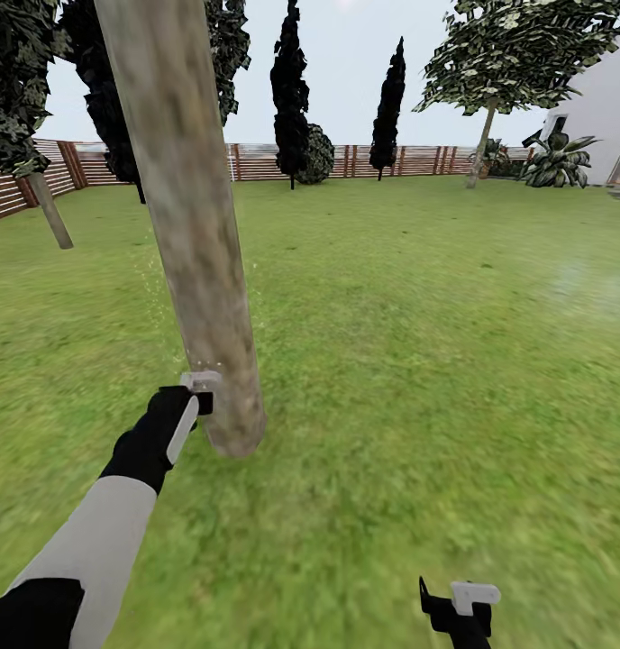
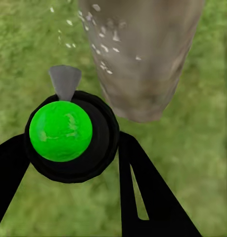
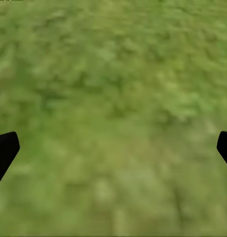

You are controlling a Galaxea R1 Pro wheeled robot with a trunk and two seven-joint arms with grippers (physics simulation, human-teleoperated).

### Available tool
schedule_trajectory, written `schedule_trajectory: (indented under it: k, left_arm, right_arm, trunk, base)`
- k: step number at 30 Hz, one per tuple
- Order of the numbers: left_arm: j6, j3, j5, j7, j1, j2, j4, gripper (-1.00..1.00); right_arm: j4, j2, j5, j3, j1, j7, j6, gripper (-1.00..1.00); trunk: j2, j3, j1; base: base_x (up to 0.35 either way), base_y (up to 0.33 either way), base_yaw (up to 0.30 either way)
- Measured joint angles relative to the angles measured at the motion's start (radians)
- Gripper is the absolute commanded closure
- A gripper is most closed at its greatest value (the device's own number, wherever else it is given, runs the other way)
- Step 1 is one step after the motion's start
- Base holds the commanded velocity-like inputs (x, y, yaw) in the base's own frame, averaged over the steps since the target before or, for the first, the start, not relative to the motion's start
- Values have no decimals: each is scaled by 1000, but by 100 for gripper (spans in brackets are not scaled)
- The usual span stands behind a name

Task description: In the garden, pick up the pesticide atomizer on the floor and spray pesticide onto both trees until each tree trunk is fully covered.

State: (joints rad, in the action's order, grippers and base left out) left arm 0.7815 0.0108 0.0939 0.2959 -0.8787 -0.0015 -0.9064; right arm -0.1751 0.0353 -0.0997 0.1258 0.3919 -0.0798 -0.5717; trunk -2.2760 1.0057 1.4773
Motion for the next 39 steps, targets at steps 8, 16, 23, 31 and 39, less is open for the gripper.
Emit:
schedule_trajectory:
  k: [8,16,23,31,39]
  left_arm:
    - [161,1,15,-2,-11,-45,-185,100]
    - [170,4,1,-2,0,-50,-187,100]
    - [172,0,4,-4,-7,-55,-189,100]
    - [226,-1,9,-35,-11,-28,-310,100]
    - [234,0,3,-44,-24,-36,-396,100]
  right_arm:
    - [0,0,0,0,0,0,1,-100]
    - [0,0,0,0,0,0,1,-100]
    - [0,0,0,0,0,0,1,-100]
    - [0,0,0,0,0,0,1,-100]
    - [0,0,0,0,0,0,1,-100]
  trunk:
    - [0,0,0]
    - [0,0,0]
    - [0,0,0]
    - [0,0,0]
    - [0,0,0]
  base:
    - [2,1,0]
    - [0,0,0]
    - [0,-92,0]
    - [0,-1,0]
    - [0,0,0]
